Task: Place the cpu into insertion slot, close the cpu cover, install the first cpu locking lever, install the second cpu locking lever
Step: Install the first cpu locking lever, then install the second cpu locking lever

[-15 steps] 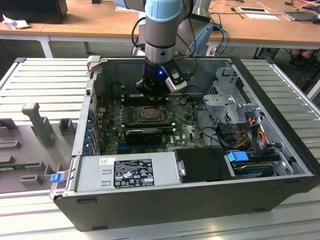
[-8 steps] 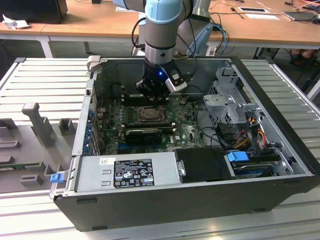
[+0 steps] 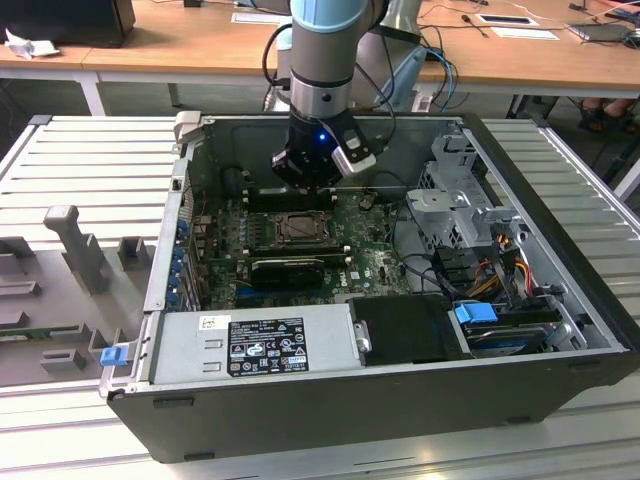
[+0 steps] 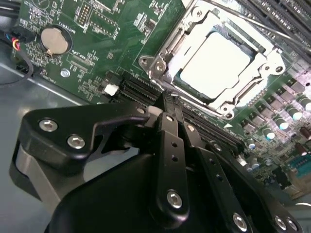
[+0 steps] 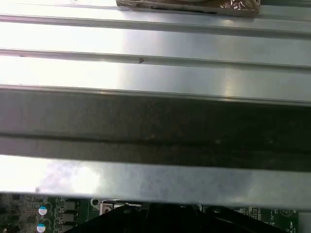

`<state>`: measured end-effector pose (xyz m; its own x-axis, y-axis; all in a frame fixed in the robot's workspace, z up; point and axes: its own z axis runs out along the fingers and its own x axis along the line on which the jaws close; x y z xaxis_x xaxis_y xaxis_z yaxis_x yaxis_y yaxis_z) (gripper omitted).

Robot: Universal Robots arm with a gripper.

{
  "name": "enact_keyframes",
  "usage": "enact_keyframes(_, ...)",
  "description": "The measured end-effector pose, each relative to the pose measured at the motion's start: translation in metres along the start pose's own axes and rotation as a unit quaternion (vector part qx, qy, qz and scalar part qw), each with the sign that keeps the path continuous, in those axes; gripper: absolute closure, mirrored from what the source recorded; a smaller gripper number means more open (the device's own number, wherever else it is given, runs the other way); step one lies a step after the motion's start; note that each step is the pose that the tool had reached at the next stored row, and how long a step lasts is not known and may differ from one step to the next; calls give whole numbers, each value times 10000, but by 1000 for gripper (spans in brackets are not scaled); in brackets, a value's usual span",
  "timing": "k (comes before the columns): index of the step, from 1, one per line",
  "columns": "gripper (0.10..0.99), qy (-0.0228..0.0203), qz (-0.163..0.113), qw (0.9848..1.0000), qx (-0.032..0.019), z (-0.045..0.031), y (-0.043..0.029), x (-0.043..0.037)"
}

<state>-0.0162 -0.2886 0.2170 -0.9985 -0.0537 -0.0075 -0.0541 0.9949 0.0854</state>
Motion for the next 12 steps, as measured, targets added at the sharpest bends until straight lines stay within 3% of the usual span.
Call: enact_keyframes(12, 980, 0, 1, 10000, 2, -6, -70, 4)
